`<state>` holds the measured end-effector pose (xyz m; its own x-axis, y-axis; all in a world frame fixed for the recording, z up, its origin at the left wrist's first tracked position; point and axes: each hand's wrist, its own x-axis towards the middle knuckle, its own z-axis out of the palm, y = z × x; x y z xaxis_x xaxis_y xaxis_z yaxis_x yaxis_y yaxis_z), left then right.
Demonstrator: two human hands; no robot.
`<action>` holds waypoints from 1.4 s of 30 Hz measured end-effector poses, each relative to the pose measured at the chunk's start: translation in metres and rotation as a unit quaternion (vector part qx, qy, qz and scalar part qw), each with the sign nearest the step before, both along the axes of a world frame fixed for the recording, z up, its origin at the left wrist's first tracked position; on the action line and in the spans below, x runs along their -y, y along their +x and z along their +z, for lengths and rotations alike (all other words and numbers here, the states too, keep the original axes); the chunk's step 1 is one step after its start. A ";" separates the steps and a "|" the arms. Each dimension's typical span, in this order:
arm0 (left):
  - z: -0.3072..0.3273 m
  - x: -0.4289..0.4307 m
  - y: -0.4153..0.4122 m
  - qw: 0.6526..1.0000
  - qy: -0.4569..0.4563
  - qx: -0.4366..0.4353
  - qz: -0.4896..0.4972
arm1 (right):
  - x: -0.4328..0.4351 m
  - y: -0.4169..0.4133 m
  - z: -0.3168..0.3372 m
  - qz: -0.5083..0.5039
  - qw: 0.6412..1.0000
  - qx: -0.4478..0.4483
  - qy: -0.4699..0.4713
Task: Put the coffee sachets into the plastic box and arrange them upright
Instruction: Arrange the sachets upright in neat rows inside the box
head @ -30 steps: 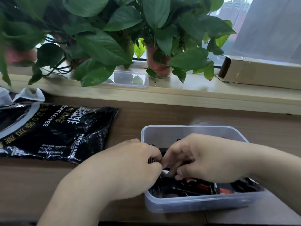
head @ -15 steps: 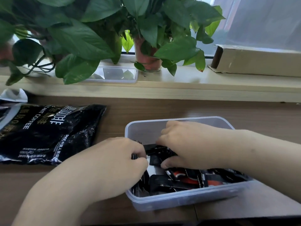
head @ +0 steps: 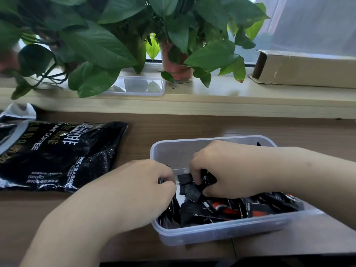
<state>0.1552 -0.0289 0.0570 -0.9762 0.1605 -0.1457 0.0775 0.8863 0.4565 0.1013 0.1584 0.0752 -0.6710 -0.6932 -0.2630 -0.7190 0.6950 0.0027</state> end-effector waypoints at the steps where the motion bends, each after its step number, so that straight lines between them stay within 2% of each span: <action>1: 0.000 0.000 0.000 1.000 0.001 0.004 0.000 | -0.001 0.000 0.000 -0.006 1.000 0.006 -0.002; 9: 0.001 0.000 0.001 1.000 0.002 0.007 0.000 | 0.009 -0.005 -0.004 0.004 0.998 0.028 0.055; 17: 0.001 0.001 0.001 1.000 0.021 0.017 0.008 | 0.007 -0.001 -0.001 -0.007 0.999 0.050 0.000; 24: -0.001 0.000 0.000 0.999 0.029 0.024 0.013 | 0.016 0.000 0.006 0.033 0.996 0.067 0.050; 29: -0.001 0.000 0.000 0.999 0.026 0.021 0.011 | 0.015 -0.001 0.007 0.046 0.997 0.051 0.037; 37: 0.000 -0.002 0.001 1.000 0.014 0.008 0.014 | 0.009 0.003 0.030 0.041 0.994 0.088 0.050; 42: 0.001 0.000 0.002 1.000 0.019 0.016 0.011 | 0.013 0.001 0.033 0.025 0.997 0.065 0.014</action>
<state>0.1571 -0.0288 0.0575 -0.9744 0.1454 -0.1715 0.0433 0.8700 0.4912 0.1026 0.1458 0.1077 -0.5939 -0.7170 -0.3649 -0.7488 0.6585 -0.0751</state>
